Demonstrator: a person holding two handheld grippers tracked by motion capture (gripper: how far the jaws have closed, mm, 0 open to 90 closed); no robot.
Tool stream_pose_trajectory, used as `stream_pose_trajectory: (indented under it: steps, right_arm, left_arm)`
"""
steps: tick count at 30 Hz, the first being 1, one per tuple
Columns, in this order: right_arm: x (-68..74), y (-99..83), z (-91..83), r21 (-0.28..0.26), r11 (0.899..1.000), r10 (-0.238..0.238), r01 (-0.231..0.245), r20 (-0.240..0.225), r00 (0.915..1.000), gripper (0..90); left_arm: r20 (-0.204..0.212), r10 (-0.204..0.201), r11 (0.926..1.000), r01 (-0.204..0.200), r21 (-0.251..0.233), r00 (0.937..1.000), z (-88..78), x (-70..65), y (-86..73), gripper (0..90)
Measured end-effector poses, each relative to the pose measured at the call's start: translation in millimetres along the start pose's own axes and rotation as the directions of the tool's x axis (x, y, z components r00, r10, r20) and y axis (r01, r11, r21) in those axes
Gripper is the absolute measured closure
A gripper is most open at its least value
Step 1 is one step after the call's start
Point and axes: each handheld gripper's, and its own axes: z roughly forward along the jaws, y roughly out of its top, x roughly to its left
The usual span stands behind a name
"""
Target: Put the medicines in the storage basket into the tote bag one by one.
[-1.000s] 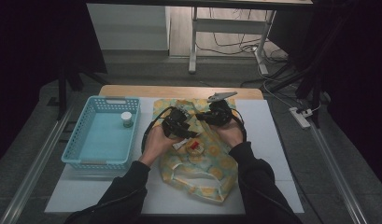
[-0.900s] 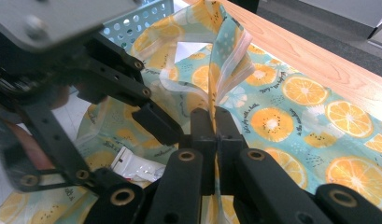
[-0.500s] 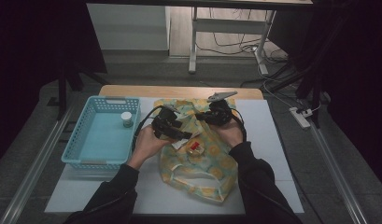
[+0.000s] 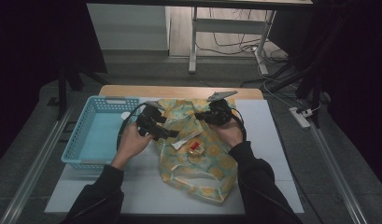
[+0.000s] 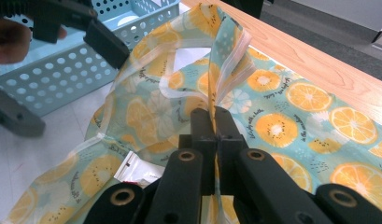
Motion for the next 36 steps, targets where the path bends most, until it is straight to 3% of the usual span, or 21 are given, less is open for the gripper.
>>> stream_pose_trajectory:
  steps: [12, 19, 24, 27, 31, 36]
  right_arm:
    - [3.7, 3.8, 0.4, -0.002, 1.0, -0.009, 0.009, -0.004, 1.0, 89.7]
    - [2.7, 2.7, 0.8, 0.001, 1.0, -0.004, 0.004, -0.002, 1.0, 89.7]
    - [2.9, 2.1, 2.0, 0.003, 1.0, -0.006, 0.006, -0.002, 1.0, 89.7]
    - [2.7, 1.7, 2.7, 0.006, 1.0, -0.006, 0.006, -0.002, 1.0, 89.7]
    - [2.5, 1.5, 2.7, 0.007, 1.0, -0.006, 0.006, -0.001, 1.0, 89.7]
    - [1.7, 0.9, 1.8, 0.008, 1.0, -0.007, 0.007, 0.001, 1.0, 89.7]
  left_arm:
    - [-0.061, -0.037, 0.9982, 0.034, -0.05, 0.9975, -34.2, 31.1, -22.6, 1.8]
    - [-0.137, -0.048, 0.9976, 0.04, -0.057, 0.9894, -54.3, 48.9, -35.4, 1.3]
    - [-0.186, -0.09, 0.9945, 0.079, -0.069, 0.9784, -65.2, 61.7, -43.7, 0.0]
    - [-0.242, -0.1, 0.9942, 0.087, -0.064, 0.9651, -69.6, 68.1, -47.4, 0.0]
    - [-0.27, -0.138, 0.9898, 0.122, -0.074, 0.9529, -74.1, 79.1, -51.2, 0.0]
    - [-0.319, -0.173, 0.985, 0.162, -0.059, 0.932, -73.7, 92.9, -55.3, 0.0]
